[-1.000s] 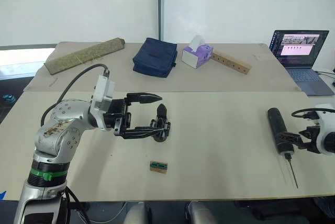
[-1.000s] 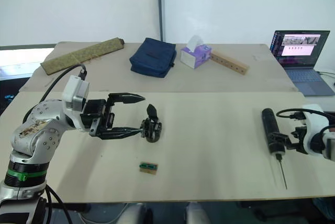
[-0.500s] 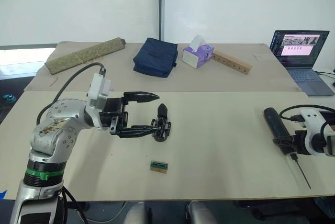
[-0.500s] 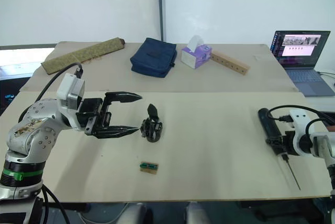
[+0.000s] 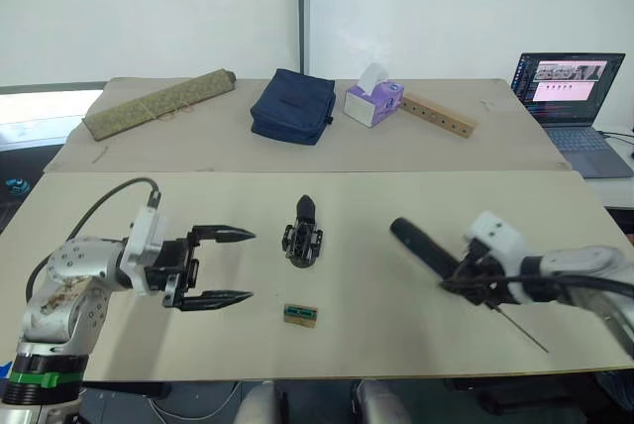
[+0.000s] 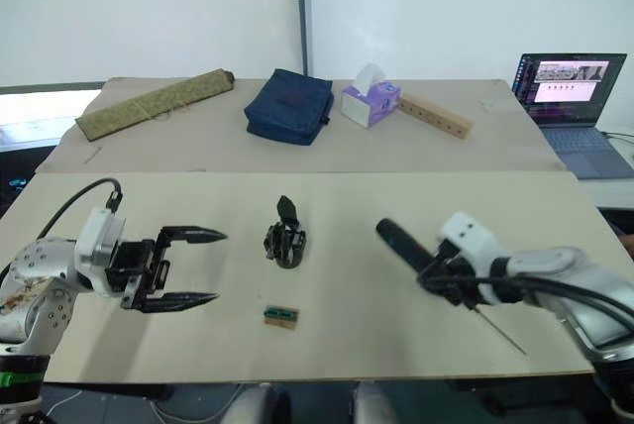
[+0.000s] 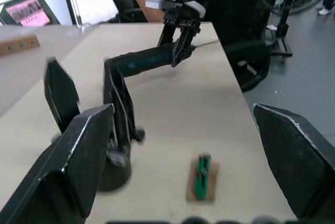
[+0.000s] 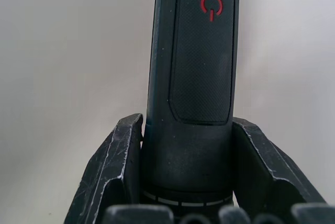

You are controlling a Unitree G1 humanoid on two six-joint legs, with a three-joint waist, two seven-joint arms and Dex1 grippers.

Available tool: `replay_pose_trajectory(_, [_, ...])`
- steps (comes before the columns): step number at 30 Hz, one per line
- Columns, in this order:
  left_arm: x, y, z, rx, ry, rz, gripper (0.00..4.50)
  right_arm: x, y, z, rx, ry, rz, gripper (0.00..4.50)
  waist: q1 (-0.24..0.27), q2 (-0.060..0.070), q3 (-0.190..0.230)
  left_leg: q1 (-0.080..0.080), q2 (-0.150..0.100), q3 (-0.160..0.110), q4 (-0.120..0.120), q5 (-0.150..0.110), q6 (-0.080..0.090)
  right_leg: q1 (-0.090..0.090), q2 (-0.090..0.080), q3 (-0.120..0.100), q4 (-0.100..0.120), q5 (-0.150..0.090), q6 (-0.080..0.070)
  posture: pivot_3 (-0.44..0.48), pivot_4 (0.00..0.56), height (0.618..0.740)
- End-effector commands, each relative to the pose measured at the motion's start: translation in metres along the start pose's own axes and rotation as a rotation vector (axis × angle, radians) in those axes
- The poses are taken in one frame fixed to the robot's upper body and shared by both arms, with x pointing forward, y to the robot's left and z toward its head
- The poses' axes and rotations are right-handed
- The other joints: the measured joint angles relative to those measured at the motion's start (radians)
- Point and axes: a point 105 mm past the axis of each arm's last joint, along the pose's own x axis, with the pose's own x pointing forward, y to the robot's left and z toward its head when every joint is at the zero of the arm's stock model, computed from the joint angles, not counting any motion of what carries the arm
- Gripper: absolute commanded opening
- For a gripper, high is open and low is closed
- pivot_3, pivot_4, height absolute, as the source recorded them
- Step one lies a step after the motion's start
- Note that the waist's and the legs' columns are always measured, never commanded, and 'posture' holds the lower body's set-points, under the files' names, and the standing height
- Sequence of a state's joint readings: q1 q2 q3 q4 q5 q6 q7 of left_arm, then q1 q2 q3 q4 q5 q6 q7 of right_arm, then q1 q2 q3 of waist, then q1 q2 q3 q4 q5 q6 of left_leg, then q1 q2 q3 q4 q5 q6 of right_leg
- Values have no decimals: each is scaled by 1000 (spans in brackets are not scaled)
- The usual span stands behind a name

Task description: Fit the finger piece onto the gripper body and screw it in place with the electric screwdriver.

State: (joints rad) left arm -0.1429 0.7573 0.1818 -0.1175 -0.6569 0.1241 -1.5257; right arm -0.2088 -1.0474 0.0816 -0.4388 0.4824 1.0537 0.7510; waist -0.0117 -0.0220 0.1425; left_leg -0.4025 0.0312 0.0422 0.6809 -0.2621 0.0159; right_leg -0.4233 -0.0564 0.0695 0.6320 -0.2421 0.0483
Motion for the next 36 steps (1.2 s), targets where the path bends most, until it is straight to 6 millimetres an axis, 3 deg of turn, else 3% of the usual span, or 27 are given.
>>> replay_pose_trajectory(1, [-5,-4,-1,90,3,-21,4500,1,7,21,-114,-62,3,1907,4,0,0,-1,0,1,0,0,0,0,-1,0,0,0,0,0,150,740])
replay_pose_trajectory(10, [7,-2,-18,92,14,-12,4500,12,7,22,-114,-29,73,1907,1,0,0,-1,-1,0,1,0,0,0,0,-1,-1,1,1,0,150,740])
replay_pose_trajectory(12, [7,-2,-17,95,11,-15,4500,10,8,27,-98,-35,96,2951,0,0,0,-1,0,0,1,0,0,0,0,-1,0,1,1,0,150,740])
replay_pose_trajectory(16, [6,-1,-14,94,9,-12,4500,4,3,38,-120,-55,75,4341,-1,0,0,0,0,-2,1,0,0,0,0,-1,0,2,0,0,150,740])
replay_pose_trajectory(17, [6,-1,-14,94,10,-13,4500,0,5,39,-129,-48,91,4466,-1,0,0,0,0,-2,1,0,0,0,0,-1,0,2,0,0,150,740])
replay_pose_trajectory(25, [9,-7,-16,87,35,-55,4500,-36,9,61,-223,85,149,4466,-3,0,0,1,2,-5,1,0,0,0,-1,-1,0,2,-1,0,150,740])
replay_pose_trajectory(28, [12,-7,-16,100,31,-63,4500,-40,5,54,-217,220,133,4466,-3,0,0,2,2,-5,0,0,0,0,0,-1,0,2,-1,0,150,740])
replay_pose_trajectory(31, [15,-7,-15,109,26,-65,4500,-41,14,48,-183,306,207,4466,-1,0,0,1,2,-4,0,0,0,-2,0,-1,0,2,-2,0,150,740])
replay_pose_trajectory(36, [22,-7,-14,109,5,-57,4500,-21,0,43,-192,382,145,4466,-2,0,0,0,2,-4,0,0,0,-2,-1,-1,0,2,-2,0,150,740])
